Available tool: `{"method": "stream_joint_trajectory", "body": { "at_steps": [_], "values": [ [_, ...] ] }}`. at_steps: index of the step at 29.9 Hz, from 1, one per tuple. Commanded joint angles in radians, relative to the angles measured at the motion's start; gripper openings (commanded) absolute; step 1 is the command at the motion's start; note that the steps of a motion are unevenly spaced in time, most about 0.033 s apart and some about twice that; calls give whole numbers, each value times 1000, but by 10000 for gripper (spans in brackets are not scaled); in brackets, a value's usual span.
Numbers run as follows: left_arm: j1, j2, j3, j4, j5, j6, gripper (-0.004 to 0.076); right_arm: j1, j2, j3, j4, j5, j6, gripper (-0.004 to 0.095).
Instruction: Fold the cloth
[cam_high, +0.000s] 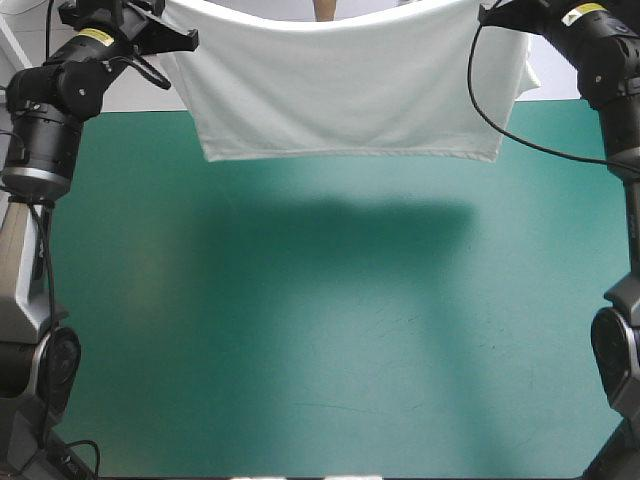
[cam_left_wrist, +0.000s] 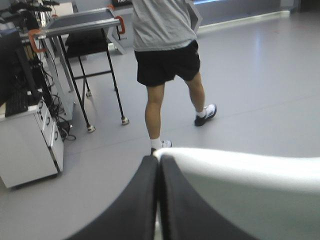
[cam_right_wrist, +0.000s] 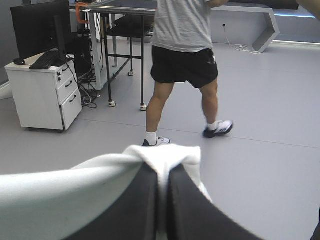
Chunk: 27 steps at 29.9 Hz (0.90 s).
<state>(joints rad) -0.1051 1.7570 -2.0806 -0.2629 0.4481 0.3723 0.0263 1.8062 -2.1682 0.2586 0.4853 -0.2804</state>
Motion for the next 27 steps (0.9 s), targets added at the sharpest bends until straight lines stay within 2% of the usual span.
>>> {"method": "stream_joint_trajectory", "body": {
  "at_steps": [1, 5, 15, 18, 22, 27],
  "values": [
    [-1, 14, -84, -47, -160, 31, -22, -8, 32, -119, 13, -103, -17, -13],
    [-1, 73, -92, -47, -83, 31, -22, -6, 102, -150, 11, -47, -26, -13],
    [-1, 158, -90, -18, 456, -23, -22, -6, 198, -146, 6, 371, -71, -13],
    [-1, 160, -90, 22, 603, -28, -22, -8, 191, -116, 2, 440, -75, -13],
    [-1, 150, -58, 34, 727, -31, -22, -10, 161, -31, -1, 512, -75, -13],
    [-1, 65, 107, 34, 766, -24, -22, -10, 90, 175, -1, 559, -93, -13]
  ]
}}
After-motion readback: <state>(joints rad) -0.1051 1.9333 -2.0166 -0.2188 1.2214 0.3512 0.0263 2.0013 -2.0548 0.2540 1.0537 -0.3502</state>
